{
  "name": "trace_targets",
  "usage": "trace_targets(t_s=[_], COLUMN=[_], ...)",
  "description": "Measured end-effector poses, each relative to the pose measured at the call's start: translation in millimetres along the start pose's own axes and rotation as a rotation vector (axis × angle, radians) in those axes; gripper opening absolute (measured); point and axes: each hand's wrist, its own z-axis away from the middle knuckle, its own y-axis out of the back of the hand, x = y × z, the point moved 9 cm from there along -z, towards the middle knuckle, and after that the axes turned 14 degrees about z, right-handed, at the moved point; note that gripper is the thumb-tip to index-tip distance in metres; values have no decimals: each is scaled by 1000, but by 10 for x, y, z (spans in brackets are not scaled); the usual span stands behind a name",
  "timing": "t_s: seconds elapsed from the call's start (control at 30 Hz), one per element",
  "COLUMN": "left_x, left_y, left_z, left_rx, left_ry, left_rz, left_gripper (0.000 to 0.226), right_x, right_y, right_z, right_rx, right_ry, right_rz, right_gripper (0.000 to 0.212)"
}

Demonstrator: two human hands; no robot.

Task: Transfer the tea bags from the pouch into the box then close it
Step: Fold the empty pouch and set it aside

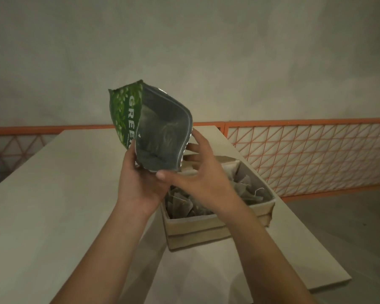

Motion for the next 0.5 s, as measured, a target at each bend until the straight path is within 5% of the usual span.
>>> trace_targets(t_s=[0.1,0.3,0.43,0.5], left_x=[-10,230,633,900], left_y=[-14,81,87,131], left_z=[12,47,119,155], left_rx=[15,119,207,247], left_ry=[9,-60,-304,-434], left_rz=[-88,-321,-500,-551], left_gripper=[59,59,32,51], right_x=[-37,-184,-234,-297], right_y=[-106,-102,-42,-26], right_z=[-15,-60,-161,-238], right_rx=[102,259,294,273], right_ry=[30,141,181,209], right_rz=[16,118,111,141], right_gripper=[92,30,17,19])
